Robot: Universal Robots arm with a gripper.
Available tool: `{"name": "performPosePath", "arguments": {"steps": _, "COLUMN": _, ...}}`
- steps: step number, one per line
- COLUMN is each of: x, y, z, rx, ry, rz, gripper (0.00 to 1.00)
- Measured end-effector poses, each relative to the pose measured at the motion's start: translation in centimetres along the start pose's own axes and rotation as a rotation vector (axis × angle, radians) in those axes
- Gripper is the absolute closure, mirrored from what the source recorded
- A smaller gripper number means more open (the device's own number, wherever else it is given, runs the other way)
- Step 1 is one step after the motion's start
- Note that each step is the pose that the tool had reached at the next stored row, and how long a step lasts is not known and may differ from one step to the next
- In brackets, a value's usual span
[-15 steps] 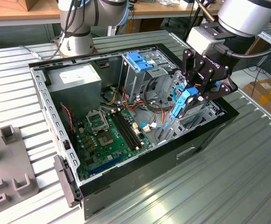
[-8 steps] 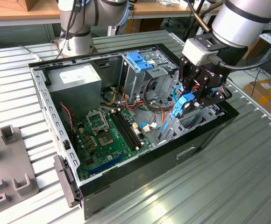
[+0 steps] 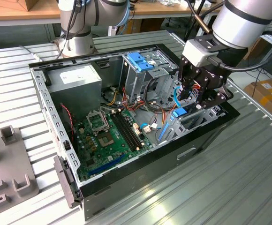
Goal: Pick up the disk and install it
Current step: 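Insert the disk into the insertion slot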
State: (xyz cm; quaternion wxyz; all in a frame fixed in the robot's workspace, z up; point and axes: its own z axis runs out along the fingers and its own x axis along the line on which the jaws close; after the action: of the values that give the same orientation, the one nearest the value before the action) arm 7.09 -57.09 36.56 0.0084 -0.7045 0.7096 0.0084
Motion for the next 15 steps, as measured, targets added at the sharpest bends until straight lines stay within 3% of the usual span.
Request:
{"name": "performPosePath", "arguments": {"steps": 1, "x": 0.00, "y": 0.00, "z": 0.00, "rx": 0.0001, "ry": 0.0000, "rz": 0.000, "gripper": 0.50}}
{"name": "performPosePath", "arguments": {"steps": 7, "x": 0.00, "y": -0.13, "z": 0.04, "rx": 0.0000, "ry": -0.0002, "rz": 0.000, "gripper": 0.50}}
{"name": "performPosePath", "arguments": {"steps": 10, "x": -0.01, "y": -0.75, "z": 0.05, "rx": 0.0000, "ry": 0.0000, "rz": 0.000, "gripper": 0.50}}
{"name": "performPosePath", "arguments": {"steps": 13, "x": -0.02, "y": -1.95, "z": 0.10, "rx": 0.0000, "ry": 0.0000, "rz": 0.000, "gripper": 0.50}}
{"name": "performPosePath", "arguments": {"steps": 15, "x": -0.04, "y": -2.19, "z": 0.10, "rx": 0.0000, "ry": 0.0000, "rz": 0.000, "gripper": 0.50}}
